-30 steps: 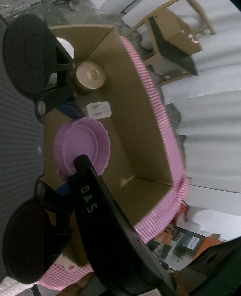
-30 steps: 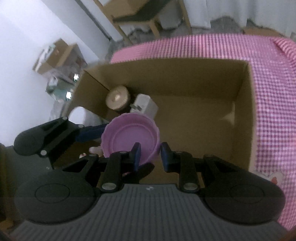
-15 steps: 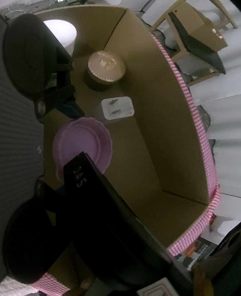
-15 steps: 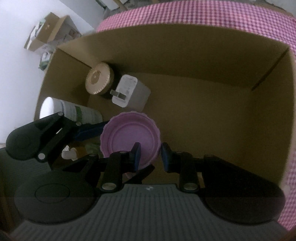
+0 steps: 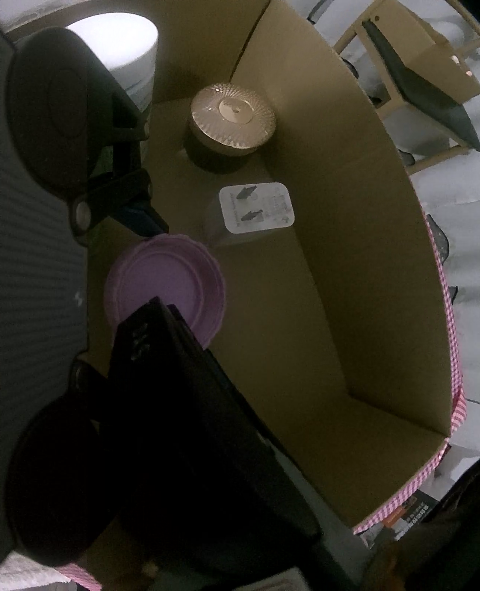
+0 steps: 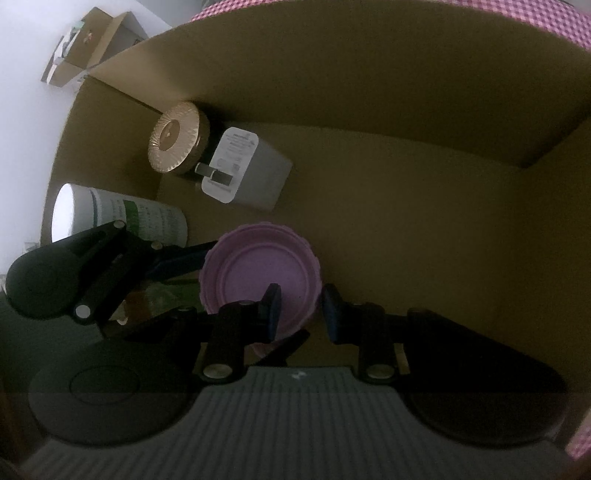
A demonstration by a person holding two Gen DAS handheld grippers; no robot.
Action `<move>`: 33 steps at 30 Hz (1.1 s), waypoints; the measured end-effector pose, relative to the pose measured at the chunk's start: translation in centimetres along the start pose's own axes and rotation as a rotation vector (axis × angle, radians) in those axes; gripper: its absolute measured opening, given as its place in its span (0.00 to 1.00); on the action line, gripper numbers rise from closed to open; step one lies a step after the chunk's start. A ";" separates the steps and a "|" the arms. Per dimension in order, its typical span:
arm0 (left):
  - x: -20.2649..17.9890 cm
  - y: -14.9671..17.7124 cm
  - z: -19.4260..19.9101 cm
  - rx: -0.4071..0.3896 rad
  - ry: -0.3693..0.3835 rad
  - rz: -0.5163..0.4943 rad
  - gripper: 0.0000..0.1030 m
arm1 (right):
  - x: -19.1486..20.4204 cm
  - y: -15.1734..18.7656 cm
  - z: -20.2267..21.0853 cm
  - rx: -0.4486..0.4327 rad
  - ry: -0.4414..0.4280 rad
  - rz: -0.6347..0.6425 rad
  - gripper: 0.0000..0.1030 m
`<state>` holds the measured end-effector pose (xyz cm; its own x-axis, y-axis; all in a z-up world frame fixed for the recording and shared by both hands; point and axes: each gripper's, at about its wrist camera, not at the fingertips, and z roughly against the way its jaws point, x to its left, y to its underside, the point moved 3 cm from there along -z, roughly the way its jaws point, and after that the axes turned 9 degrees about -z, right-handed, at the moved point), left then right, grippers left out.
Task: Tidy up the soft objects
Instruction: 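Carry the purple bowl into the box and release it beside the adapter, then move the right tool out to the black tape roll and grasp it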
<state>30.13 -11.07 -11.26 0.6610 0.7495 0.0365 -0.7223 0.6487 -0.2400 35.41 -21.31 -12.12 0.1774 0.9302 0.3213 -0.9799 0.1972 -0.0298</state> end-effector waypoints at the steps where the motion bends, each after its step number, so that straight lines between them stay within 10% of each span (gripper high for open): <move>1: 0.0 0.0 -0.1 0.004 -0.001 0.002 0.72 | 0.2 0.1 0.1 -0.002 0.001 0.002 0.24; 9: -0.3 -0.5 0.0 0.019 -0.001 0.006 0.80 | 0.4 0.2 0.2 -0.023 0.000 0.011 0.27; 19: -0.6 0.1 3.0 -0.045 -0.012 0.001 0.84 | 1.5 1.2 5.5 -0.171 0.000 0.056 0.62; 33: -2.9 7.1 15.6 -0.344 -0.023 0.047 0.93 | 0.8 14.8 23.6 -0.697 -0.065 0.144 0.97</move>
<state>19.95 -6.59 2.03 0.6214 0.7825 0.0388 -0.6381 0.5342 -0.5545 18.90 -24.93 10.02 0.0230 0.9458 0.3240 -0.7027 0.2458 -0.6677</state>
